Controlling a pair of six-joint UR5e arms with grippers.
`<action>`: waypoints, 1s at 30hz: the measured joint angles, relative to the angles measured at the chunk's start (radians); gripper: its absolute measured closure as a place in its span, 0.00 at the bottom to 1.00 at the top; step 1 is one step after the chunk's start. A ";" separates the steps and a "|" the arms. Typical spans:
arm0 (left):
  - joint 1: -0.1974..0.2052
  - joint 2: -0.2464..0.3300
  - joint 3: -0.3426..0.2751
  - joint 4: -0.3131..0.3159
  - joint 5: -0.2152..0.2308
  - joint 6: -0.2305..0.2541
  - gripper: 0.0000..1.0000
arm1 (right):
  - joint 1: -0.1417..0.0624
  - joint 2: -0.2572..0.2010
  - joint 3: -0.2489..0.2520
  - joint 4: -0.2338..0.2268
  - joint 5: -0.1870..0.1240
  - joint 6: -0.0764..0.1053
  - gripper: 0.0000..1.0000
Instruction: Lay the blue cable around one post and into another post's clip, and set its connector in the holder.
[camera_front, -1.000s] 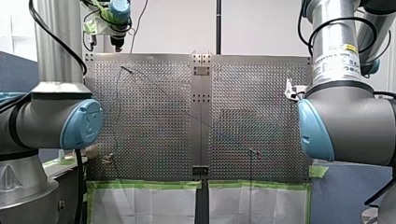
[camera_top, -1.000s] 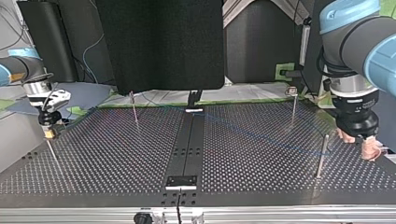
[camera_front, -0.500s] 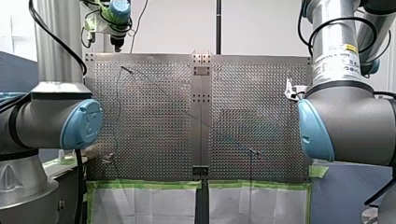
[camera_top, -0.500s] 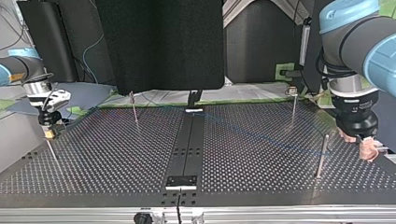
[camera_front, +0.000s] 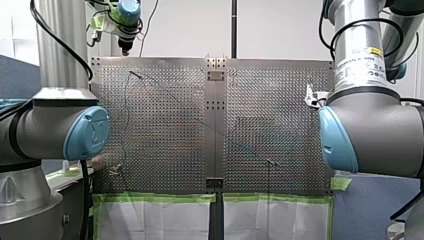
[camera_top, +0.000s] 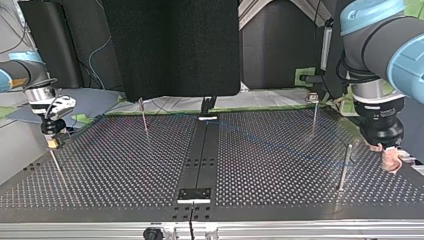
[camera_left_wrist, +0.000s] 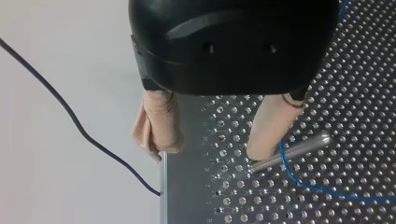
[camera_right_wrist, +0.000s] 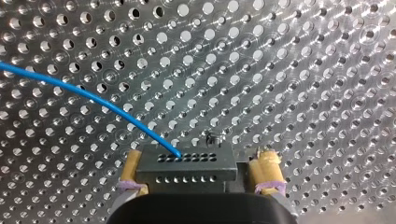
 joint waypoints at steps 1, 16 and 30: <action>0.000 0.000 0.000 0.000 -0.001 0.007 0.01 | 0.000 0.000 0.000 0.000 0.000 0.000 0.00; -0.002 0.000 0.000 0.000 -0.003 0.133 0.01 | 0.000 0.000 0.000 0.000 0.000 0.000 0.00; -0.002 0.000 0.000 0.000 -0.003 0.253 0.01 | 0.000 0.000 0.000 0.000 0.000 0.000 0.00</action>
